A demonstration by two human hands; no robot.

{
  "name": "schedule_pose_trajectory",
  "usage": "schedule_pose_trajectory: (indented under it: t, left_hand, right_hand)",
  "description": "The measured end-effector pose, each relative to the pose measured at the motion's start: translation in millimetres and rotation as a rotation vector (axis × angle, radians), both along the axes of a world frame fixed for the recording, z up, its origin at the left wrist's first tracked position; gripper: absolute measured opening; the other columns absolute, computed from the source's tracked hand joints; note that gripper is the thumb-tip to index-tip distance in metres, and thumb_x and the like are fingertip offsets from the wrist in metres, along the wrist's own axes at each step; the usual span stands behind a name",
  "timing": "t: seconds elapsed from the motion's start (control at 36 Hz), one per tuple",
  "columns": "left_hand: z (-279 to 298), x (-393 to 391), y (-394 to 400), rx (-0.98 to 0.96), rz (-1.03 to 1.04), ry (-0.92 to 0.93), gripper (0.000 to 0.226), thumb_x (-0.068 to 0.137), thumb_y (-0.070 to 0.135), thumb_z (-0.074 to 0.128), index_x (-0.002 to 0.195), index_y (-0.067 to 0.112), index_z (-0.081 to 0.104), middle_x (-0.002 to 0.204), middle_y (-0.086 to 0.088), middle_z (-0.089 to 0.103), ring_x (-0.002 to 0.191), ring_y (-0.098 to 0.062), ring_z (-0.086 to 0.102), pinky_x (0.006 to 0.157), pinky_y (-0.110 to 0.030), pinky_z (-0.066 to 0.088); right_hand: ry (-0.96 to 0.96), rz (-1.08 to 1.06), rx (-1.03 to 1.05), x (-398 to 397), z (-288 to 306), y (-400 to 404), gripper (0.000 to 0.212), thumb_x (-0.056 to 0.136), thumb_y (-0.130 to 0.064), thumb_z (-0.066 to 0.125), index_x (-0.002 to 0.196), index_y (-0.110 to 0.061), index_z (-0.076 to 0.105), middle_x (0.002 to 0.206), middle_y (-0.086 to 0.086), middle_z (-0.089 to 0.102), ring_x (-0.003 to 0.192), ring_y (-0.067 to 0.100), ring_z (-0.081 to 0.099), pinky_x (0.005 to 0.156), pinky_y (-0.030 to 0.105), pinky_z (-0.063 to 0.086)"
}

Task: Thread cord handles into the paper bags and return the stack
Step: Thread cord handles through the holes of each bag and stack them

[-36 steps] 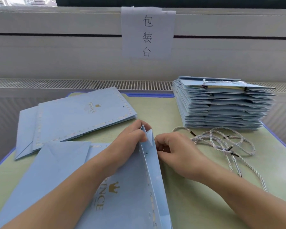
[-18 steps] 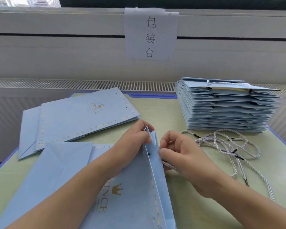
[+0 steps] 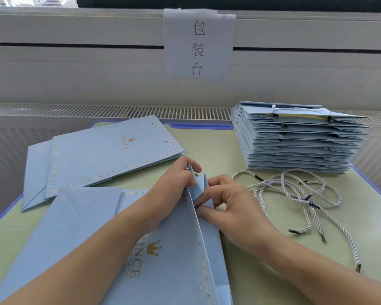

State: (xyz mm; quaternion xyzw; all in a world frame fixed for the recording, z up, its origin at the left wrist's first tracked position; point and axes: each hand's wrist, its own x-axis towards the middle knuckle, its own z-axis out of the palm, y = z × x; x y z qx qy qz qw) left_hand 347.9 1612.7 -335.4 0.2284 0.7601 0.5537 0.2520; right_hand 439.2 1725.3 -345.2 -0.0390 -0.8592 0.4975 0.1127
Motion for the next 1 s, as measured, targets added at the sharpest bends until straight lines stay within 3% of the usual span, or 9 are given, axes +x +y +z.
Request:
schedule_pose_trajectory:
  t: [0.08,0.25,0.33,0.5,0.58,0.69,0.78,0.89,1.0]
  left_hand:
    - [0,0,-1,0.003,-0.003,-0.005,0.037,0.058,0.030,0.039,0.092,0.031,0.054,0.103,-0.001,0.056,0.093,-0.020,0.053,0.078,-0.036,0.042]
    - [0,-2,-1,-0.010,-0.003,-0.009,0.038,0.060,0.032,0.040,0.094,0.028,0.055,0.087,0.002,0.049,0.086,-0.019,0.047,0.074,-0.034,0.038]
    - [-1,-1,1,0.008,-0.008,-0.006,0.037,0.060,0.031,0.042,0.095,0.025,0.055,0.086,0.001,0.048,0.085,-0.019,0.046,0.076,-0.036,0.037]
    - [-1,-2,-1,0.011,-0.009,-0.011,0.034,0.061,0.031,0.042,0.092,0.028,0.055,0.085,0.002,0.049,0.085,-0.019,0.047,0.072,-0.033,0.036]
    - [-2,-2,-1,0.015,-0.002,-0.023,0.035,0.060,0.031,0.041,0.092,0.029,0.055,0.089,0.001,0.049,0.085,-0.018,0.047,0.072,-0.033,0.038]
    - [-3,-3,-2,0.033,-0.001,-0.048,0.030,0.060,0.032,0.041,0.086,0.035,0.056,0.113,-0.005,0.055,0.096,-0.024,0.052,0.080,-0.039,0.041]
    - [-2,-3,-3,0.060,-0.002,-0.065,0.029,0.058,0.030,0.041,0.083,0.035,0.056,0.106,-0.007,0.055,0.092,-0.025,0.053,0.079,-0.039,0.041]
    - [-2,-2,-2,0.114,-0.011,-0.101,0.030,0.059,0.027,0.042,0.084,0.033,0.057,0.089,-0.002,0.054,0.076,-0.019,0.056,0.069,-0.033,0.046]
    - [-2,-3,-1,0.102,-0.007,-0.092,0.031,0.058,0.028,0.041,0.084,0.034,0.057,0.088,-0.002,0.053,0.076,-0.019,0.054,0.068,-0.033,0.045]
  right_hand:
    - [0.048,-0.016,-0.062,1,-5,1,0.029,0.078,-0.010,0.075,0.063,-0.036,0.072,0.103,-0.012,0.049,0.072,0.001,0.054,0.064,0.012,0.042]
    - [0.486,-0.143,0.501,1,-8,5,0.002,0.073,-0.028,0.071,0.073,-0.030,0.072,0.082,-0.017,0.042,0.077,0.008,0.043,0.068,0.025,0.037]
    - [0.674,-0.102,0.661,4,-4,6,0.012,0.081,-0.026,0.063,0.075,-0.022,0.073,0.075,-0.010,0.049,0.071,0.011,0.042,0.065,0.027,0.029]
    - [0.297,0.083,0.123,2,4,13,0.014,0.086,-0.026,0.058,0.091,-0.035,0.067,0.080,-0.010,0.065,0.077,0.014,0.058,0.073,0.023,0.046]
    - [0.161,0.040,-0.056,2,7,18,0.018,0.087,-0.022,0.044,0.098,-0.030,0.056,0.076,-0.006,0.066,0.074,0.018,0.056,0.073,0.036,0.047]
    - [0.042,-0.080,0.002,0,5,24,0.034,0.084,0.004,0.040,0.097,-0.027,0.045,0.095,-0.011,0.062,0.088,0.009,0.054,0.077,0.026,0.045]
    - [-0.134,0.026,-0.058,-1,4,23,0.045,0.083,0.002,0.042,0.113,-0.032,0.042,0.111,-0.012,0.063,0.102,0.011,0.056,0.082,0.020,0.046]
    - [-0.228,0.167,-0.178,-1,2,19,0.056,0.080,-0.018,0.053,0.126,-0.046,0.038,0.099,-0.006,0.071,0.092,0.031,0.063,0.091,0.050,0.050]
    - [-0.241,0.214,-0.183,3,6,25,0.050,0.092,-0.008,0.054,0.127,-0.041,0.042,0.075,-0.002,0.062,0.074,0.021,0.050,0.073,0.039,0.039]
